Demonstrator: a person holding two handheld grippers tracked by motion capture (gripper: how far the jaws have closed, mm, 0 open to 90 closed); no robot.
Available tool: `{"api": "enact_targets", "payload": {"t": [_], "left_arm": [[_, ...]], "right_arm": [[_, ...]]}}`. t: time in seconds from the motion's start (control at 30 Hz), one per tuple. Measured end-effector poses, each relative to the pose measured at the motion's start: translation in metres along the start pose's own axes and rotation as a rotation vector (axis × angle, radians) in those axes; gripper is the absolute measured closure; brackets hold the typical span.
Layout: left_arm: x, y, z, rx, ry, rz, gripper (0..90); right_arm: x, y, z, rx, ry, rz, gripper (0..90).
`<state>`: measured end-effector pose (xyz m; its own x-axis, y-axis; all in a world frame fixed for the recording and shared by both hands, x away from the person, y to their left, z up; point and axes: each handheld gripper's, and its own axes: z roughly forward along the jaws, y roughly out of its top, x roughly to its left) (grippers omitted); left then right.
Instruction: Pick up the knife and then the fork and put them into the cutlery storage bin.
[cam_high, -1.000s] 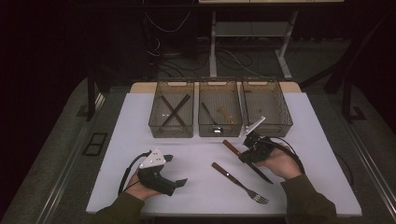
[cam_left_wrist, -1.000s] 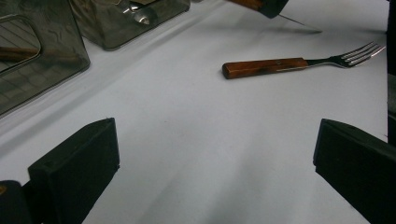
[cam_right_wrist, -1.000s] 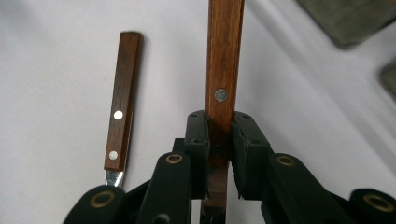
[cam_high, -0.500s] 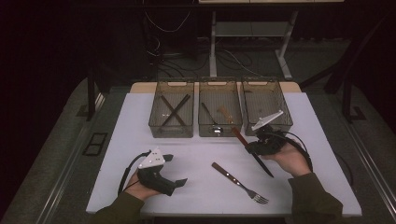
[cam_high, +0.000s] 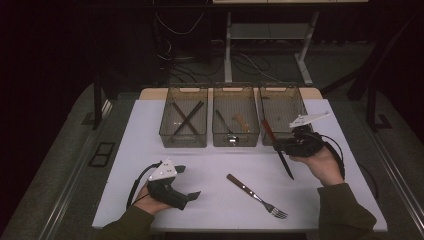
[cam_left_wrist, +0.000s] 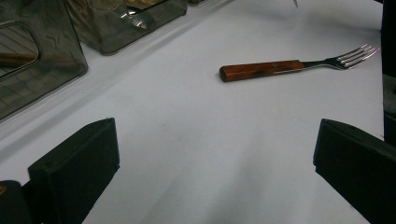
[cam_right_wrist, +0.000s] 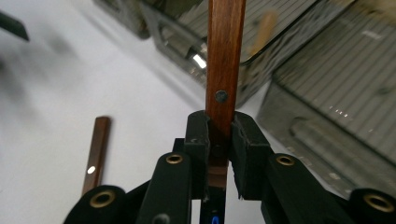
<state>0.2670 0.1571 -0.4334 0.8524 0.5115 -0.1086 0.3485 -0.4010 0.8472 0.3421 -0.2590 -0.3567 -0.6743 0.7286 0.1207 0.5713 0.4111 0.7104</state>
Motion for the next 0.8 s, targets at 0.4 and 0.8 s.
{"api": "enact_targets", "payload": {"t": [0.4,0.8], "left_arm": [[0.000,0.000,0.001,0.000,-0.001,-0.005,0.0],[0.000,0.000,0.001,-0.001,-0.002,-0.001,0.0]], "right_arm": [[-0.018,0.005,-0.018,-0.100,-0.054,0.045,77.8],[-0.044,0.037,-0.040,-0.171,-0.113,0.078,77.8]]}}
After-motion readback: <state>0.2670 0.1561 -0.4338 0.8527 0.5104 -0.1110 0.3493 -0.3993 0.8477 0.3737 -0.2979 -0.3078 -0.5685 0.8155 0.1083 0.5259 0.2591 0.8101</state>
